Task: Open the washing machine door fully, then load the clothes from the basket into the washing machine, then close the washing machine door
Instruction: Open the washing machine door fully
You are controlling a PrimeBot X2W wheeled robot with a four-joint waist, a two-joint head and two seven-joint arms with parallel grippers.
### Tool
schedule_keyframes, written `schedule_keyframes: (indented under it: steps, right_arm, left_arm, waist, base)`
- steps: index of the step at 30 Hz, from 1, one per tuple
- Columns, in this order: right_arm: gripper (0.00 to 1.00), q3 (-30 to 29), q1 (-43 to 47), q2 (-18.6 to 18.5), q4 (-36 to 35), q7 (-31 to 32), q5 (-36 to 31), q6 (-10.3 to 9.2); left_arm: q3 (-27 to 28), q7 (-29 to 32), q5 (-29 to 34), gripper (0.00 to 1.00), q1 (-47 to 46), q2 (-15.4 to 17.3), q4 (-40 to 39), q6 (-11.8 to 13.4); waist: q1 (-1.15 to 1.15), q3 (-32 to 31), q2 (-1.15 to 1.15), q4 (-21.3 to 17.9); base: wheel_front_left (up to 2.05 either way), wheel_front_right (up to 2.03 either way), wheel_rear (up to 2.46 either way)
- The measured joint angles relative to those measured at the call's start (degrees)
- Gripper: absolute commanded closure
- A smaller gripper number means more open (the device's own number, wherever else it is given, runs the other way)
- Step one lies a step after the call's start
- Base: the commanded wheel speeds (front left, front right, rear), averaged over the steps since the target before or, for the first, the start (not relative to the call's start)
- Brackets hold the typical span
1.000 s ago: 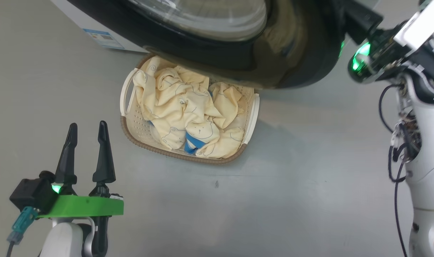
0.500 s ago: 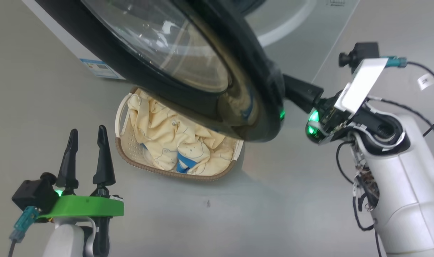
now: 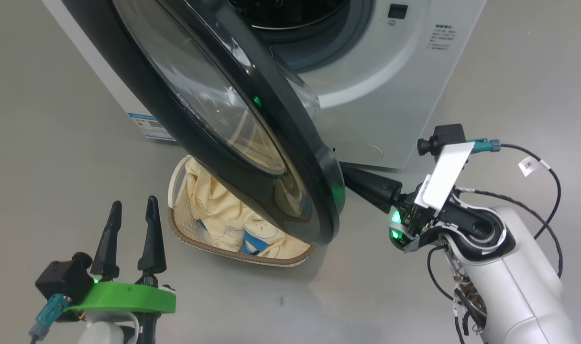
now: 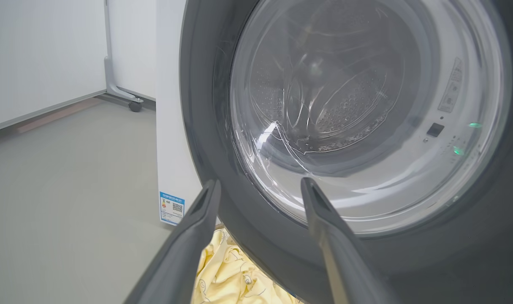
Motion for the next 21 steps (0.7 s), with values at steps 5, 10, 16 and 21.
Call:
schedule_keyframes:
  steps: [5, 10, 16, 21]
  right_arm:
    - [1.0, 1.5, 1.7, 0.0, 0.0, -1.2, 0.0, 0.0]
    - [1.0, 2.9, 3.0, -0.1, -0.5, -2.7, 0.6, 0.0]
    - [1.0, 6.4, 3.3, 0.0, -2.1, -4.2, 3.2, -0.01]
    - [1.0, 7.5, 4.0, -0.1, -2.5, -5.7, 4.1, -0.01]
  left_arm:
    - [-0.3, 0.0, -0.6, 0.0, 0.9, 0.0, 0.4, 0.0]
    - [-0.7, 0.0, -1.8, 0.0, 1.7, 0.0, 0.3, 0.0]
    - [-1.0, 0.0, -2.5, 0.0, 2.2, 0.1, 0.3, 0.0]
    - [-1.2, 0.0, -2.7, 0.0, 2.5, 0.1, 0.4, 0.0]
  waist:
    - [0.0, -1.7, 0.0, 1.6]
    - [0.0, -3.1, 0.0, 3.7]
    - [0.0, -4.7, 0.0, 6.8]
    - [0.0, -6.0, 0.0, 8.8]
  base:
    - [0.0, 0.0, 0.0]
    - [0.0, 0.0, 0.0]
    - [0.0, 0.0, 0.0]
    - [0.0, 0.0, 0.0]
